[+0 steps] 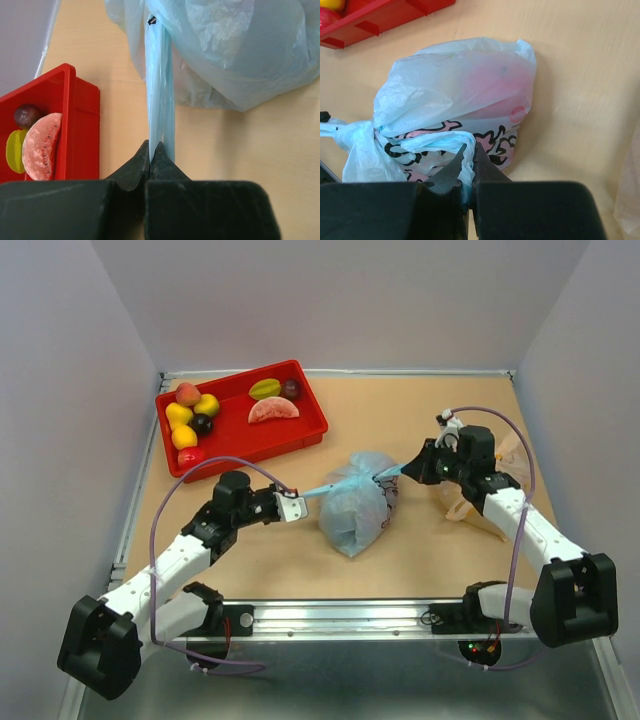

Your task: Place the fake fruits into the plastic bag and tie a complex knot

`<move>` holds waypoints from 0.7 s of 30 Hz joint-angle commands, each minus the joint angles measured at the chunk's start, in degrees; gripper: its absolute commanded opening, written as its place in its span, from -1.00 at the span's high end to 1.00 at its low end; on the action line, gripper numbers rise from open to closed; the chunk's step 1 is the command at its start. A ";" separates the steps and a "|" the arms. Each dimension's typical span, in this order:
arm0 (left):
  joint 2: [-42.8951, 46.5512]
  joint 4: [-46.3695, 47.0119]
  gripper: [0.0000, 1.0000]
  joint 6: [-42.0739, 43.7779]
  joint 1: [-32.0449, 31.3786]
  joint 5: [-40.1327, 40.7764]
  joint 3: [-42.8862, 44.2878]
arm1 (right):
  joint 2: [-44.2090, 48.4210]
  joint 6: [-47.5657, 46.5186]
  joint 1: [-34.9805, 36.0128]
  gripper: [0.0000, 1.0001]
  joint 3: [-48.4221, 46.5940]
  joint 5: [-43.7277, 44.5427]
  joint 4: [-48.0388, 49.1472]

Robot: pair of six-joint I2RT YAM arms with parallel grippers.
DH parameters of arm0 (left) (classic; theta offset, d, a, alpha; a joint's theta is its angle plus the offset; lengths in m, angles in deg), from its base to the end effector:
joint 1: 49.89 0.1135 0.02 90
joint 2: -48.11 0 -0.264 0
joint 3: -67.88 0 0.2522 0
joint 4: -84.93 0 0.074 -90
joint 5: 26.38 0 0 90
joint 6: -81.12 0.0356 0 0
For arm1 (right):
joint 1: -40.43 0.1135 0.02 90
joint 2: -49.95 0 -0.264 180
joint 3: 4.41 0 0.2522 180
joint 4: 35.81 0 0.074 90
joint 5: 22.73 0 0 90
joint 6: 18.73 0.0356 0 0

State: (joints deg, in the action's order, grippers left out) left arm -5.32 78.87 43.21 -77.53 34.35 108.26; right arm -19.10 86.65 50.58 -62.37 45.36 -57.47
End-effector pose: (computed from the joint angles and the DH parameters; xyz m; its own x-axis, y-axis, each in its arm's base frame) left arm 0.1759 -0.1118 0.2342 0.4640 0.5339 -0.7069 0.7289 0.2233 0.6471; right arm 0.2567 0.0594 0.2536 -0.6387 0.1356 -0.7574 -0.3143 0.8525 0.4177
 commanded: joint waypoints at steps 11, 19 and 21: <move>0.26 -14.21 1.00 6.70 7.86 7.92 -1.39 | -1.08 -11.68 -18.15 0.99 -1.67 22.26 2.10; 0.87 -12.98 1.00 5.22 9.27 9.15 -0.25 | -1.26 -11.69 -21.14 0.99 -2.99 14.29 2.01; 0.52 -13.68 1.00 1.19 9.27 4.97 5.60 | -0.38 -11.25 -21.14 0.99 -5.70 9.63 1.49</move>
State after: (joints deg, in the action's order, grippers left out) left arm -6.28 77.52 48.96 -74.38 29.32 108.41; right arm -20.79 83.02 40.51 -62.35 32.05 -61.93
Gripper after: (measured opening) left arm 0.033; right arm 0.034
